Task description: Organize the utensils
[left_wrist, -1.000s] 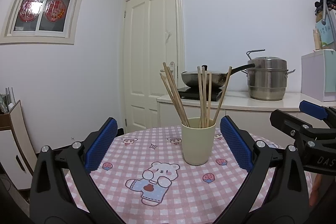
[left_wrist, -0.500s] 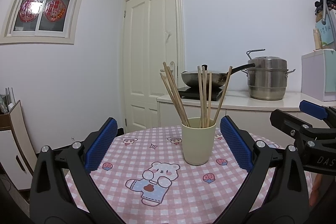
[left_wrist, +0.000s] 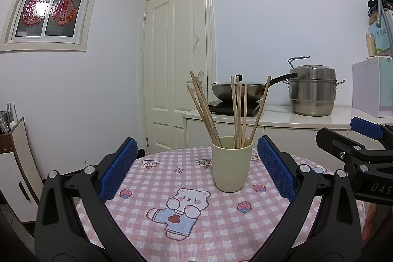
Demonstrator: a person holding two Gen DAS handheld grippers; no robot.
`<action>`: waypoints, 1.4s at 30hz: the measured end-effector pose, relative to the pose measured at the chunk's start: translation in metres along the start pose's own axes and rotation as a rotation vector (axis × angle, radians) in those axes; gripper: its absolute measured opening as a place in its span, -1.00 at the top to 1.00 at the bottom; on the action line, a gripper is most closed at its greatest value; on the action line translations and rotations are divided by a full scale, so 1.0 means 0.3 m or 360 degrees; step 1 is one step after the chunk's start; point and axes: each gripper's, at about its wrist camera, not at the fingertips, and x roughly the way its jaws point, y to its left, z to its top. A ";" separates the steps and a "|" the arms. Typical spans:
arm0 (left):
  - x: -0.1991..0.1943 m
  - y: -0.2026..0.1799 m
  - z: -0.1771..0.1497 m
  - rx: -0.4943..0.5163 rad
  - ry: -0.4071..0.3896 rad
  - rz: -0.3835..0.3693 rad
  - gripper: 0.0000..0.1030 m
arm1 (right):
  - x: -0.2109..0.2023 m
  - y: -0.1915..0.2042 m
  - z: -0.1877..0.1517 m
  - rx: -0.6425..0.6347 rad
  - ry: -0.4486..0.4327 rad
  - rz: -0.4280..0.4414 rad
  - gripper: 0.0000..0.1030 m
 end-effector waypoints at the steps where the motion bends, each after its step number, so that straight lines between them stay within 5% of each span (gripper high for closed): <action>1: 0.000 0.000 0.000 0.0000 -0.0001 0.0000 -0.87 | 0.000 -0.001 0.000 0.0001 0.0001 -0.0001 -0.84; 42: 0.007 0.003 -0.015 0.0002 0.0013 0.0002 -0.88 | -0.003 -0.002 -0.019 0.0015 0.0021 -0.0012 -0.84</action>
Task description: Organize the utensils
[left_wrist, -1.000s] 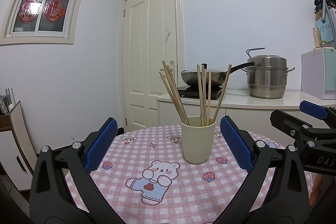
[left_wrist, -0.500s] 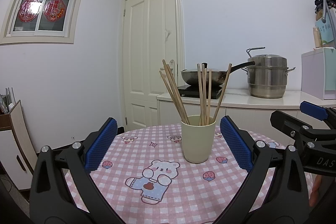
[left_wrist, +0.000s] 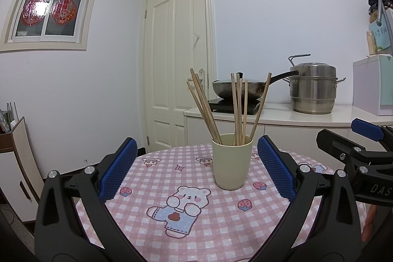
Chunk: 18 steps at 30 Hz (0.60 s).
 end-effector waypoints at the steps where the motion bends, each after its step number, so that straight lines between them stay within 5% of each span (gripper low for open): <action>1: 0.000 0.000 0.000 0.0000 0.0000 -0.0001 -0.87 | 0.000 0.000 0.000 -0.0002 0.0001 0.0001 -0.84; 18: 0.004 0.003 0.002 -0.0002 0.0014 0.0008 -0.88 | -0.001 0.012 -0.004 -0.0007 0.0007 0.0003 -0.84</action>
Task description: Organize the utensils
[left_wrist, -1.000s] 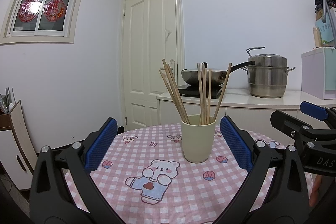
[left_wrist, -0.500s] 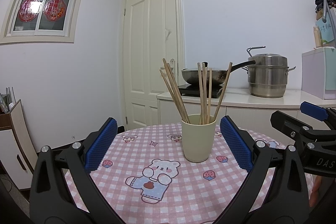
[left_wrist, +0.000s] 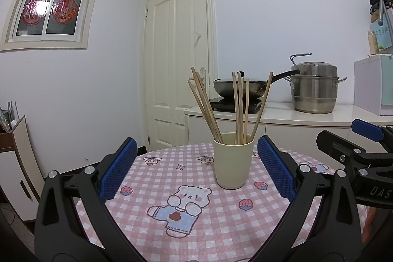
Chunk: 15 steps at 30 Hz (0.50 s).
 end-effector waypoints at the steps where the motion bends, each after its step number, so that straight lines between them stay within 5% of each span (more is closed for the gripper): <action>1: 0.000 0.000 0.000 -0.0001 0.0000 0.0000 -0.88 | 0.000 0.000 0.000 0.0000 0.0000 0.0001 -0.84; 15: 0.006 0.009 0.004 -0.0012 0.0013 0.0015 -0.88 | 0.010 0.016 0.006 -0.0026 0.0008 0.0003 -0.84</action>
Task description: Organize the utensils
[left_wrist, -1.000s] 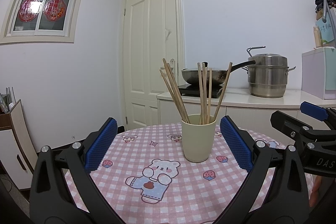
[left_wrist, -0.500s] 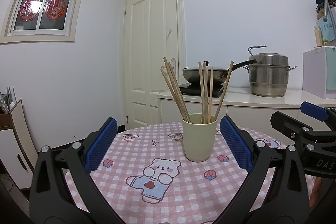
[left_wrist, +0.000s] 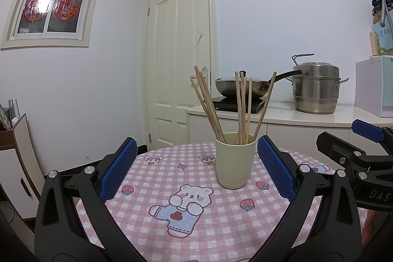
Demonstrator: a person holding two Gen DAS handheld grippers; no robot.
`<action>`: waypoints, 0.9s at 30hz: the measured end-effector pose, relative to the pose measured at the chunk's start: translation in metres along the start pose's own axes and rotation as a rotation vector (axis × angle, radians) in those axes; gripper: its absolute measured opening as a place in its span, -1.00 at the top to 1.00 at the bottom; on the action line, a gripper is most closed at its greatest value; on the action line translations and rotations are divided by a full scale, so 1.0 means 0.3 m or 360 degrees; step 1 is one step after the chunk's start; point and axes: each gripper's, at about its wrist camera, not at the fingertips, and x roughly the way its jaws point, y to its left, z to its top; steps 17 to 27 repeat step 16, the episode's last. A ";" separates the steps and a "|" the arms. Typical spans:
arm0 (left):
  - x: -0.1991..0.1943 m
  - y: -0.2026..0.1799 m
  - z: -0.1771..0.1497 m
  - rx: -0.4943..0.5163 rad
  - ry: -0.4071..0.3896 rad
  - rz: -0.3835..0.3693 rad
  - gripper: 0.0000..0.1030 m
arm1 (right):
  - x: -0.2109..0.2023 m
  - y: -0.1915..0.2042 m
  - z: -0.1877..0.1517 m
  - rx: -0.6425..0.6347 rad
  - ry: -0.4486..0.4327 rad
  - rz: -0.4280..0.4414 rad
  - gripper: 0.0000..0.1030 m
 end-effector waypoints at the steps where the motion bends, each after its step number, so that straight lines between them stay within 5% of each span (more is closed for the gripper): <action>1: 0.001 0.000 -0.001 0.0001 0.0002 0.0002 -0.88 | 0.001 0.001 0.000 -0.0003 0.0001 -0.0001 -0.84; 27: 0.007 -0.011 -0.002 0.0002 0.0028 0.0020 -0.88 | 0.017 -0.005 -0.006 0.0016 0.0028 0.0011 -0.84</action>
